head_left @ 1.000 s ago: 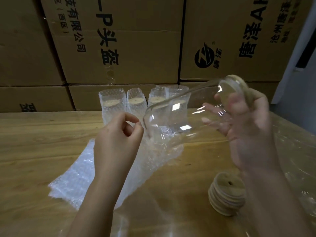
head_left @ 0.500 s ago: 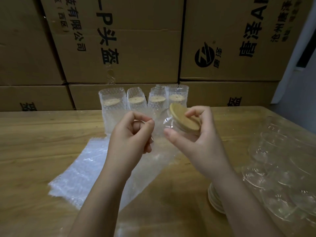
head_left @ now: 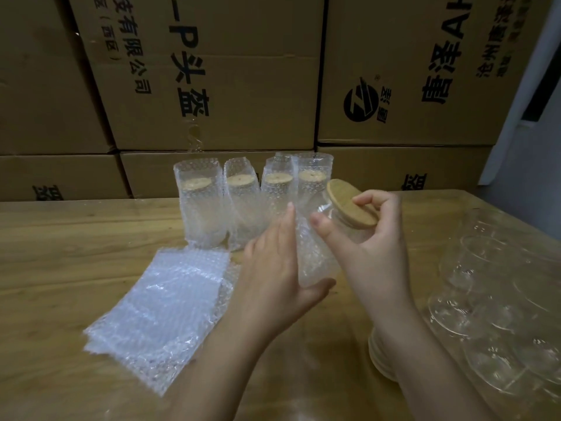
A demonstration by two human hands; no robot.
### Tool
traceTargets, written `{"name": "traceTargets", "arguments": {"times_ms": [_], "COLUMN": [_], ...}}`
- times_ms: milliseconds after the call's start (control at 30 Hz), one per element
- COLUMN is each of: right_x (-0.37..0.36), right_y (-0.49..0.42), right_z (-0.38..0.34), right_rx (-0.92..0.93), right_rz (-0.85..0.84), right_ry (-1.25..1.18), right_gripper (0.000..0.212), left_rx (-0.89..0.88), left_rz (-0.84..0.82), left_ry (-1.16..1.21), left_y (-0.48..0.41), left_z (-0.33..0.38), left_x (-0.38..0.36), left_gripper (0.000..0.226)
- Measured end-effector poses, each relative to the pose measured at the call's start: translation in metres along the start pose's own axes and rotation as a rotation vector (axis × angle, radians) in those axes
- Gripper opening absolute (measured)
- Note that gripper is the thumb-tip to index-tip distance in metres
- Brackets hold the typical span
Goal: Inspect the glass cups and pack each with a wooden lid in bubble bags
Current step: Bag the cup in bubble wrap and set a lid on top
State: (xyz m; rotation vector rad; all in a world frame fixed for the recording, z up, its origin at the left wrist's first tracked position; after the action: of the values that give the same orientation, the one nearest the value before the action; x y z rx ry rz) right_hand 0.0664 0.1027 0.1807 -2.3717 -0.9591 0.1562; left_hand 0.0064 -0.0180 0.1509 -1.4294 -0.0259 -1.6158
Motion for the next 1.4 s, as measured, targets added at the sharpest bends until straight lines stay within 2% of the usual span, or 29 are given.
{"name": "traceTargets", "arguments": {"times_ms": [100,200,300,533,700,767,833,867,933,1033,1100,1200,1267,1333,1400], "right_x": [-0.014,-0.027,-0.031,-0.045,-0.048,-0.043,-0.028,-0.020,-0.012,-0.018,-0.021,-0.022,-0.020,-0.017,-0.016], "right_y": [0.004,0.005,0.003,0.009,0.012,0.007,-0.004,-0.008,-0.013,-0.012,-0.011,-0.011,-0.012,-0.012,-0.010], "right_z": [0.006,0.015,0.016,0.027,0.028,0.024,0.014,0.009,0.007,0.019,0.027,0.028,0.022,0.011,0.001], "right_rx": [-0.059,-0.100,-0.032,-0.008,-0.028,-0.017,0.078,0.142,0.227,0.214,0.181,0.193,0.219,0.268,0.319], "right_rz": [-0.109,-0.232,-0.296,-0.463,-0.582,-0.577,-0.443,-0.370,-0.317,-0.448,-0.515,-0.526,-0.504,-0.477,-0.469], "right_ry": [0.096,0.265,0.491,0.653,0.630,0.522,0.426,0.433,0.517,0.586,0.616,0.638,0.605,0.595,0.653], "right_gripper": [0.048,0.050,0.049,0.040,0.041,0.027,0.016,0.019,0.041,0.061,0.059,0.035,0.021,0.014,0.011], "left_rx": [0.046,0.100,0.163,0.138,0.148,0.142,0.087,0.052,-0.007,-0.034,-0.001,0.052,0.045,0.052,0.056], "left_rz": [0.071,0.006,-0.052,-0.205,-0.261,-0.278,-0.272,-0.262,-0.247,-0.244,-0.246,-0.244,-0.272,-0.296,-0.309], "left_ry": [0.189,0.360,0.506,0.534,0.575,0.532,0.395,0.316,0.217,0.140,0.061,-0.054,-0.056,0.013,0.052], "left_y": [0.000,0.000,-0.002,0.000,0.001,0.003,0.003,0.003,0.002,0.004,0.006,0.008,0.009,0.009,0.009], "left_z": [-0.007,-0.016,-0.023,-0.031,-0.038,-0.040,-0.038,-0.036,-0.032,-0.026,-0.027,-0.031,-0.030,-0.028,-0.026], "left_x": [0.002,-0.006,-0.015,-0.028,-0.026,-0.019,-0.006,0.002,0.016,0.031,0.035,0.041,0.038,0.032,0.027], "left_gripper": [0.110,0.108,0.106,0.103,0.104,0.107,0.102,0.095,0.071,0.033,0.040,0.067,0.077,0.082,0.074]}}
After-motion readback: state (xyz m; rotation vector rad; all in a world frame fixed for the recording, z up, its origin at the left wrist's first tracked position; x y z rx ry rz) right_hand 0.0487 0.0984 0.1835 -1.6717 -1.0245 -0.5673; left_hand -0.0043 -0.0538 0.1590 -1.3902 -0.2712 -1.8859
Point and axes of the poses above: each hand's wrist, its own y-axis away from the middle knuckle, its own x-axis out of the back of the hand, z = x × y, the point moved 9 cm from there along -y, towards the middle knuckle, and after that the axes turned 2 degrees about -y, right-handed, at the moved point
